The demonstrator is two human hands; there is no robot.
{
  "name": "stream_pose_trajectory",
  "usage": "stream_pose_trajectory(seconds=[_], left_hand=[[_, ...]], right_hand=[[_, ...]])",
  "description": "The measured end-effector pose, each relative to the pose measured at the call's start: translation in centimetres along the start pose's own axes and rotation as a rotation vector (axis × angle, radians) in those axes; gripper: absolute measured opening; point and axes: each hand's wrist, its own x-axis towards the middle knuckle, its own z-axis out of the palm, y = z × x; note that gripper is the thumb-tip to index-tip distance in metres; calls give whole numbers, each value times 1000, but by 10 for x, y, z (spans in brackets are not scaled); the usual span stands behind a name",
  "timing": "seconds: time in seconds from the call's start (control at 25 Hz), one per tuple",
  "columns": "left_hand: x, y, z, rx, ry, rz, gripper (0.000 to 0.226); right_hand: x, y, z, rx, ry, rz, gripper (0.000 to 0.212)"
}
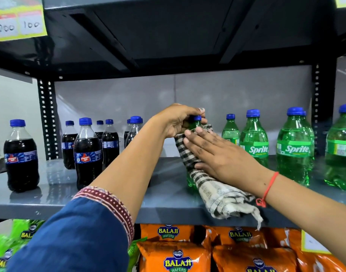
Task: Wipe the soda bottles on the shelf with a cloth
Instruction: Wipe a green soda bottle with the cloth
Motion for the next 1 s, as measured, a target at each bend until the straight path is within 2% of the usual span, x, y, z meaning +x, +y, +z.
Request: stream_pose_trajectory(seconds=[0.16,0.44,0.64,0.8,0.88,1.0], left_hand=[[0,1,0,24,7,9,13],[-3,4,2,43,15,6,12],[-4,-3,10,47,154,77,11],[-15,-4,12,107,201,149,21],[-23,1,14,203,286,246,30],[-55,3,15,416,426,449,26]], right_hand=[[-17,-5,-2,88,-38,-72,54],[-19,-10,-17,157,-172,-215,38],[-28,-22,-29,219,-231,-62,33],[-30,-31,-39,235,-241,30,33],[-31,-35,-47,234,-191,76,34],[-33,-40,-64,282,-75,231,41]])
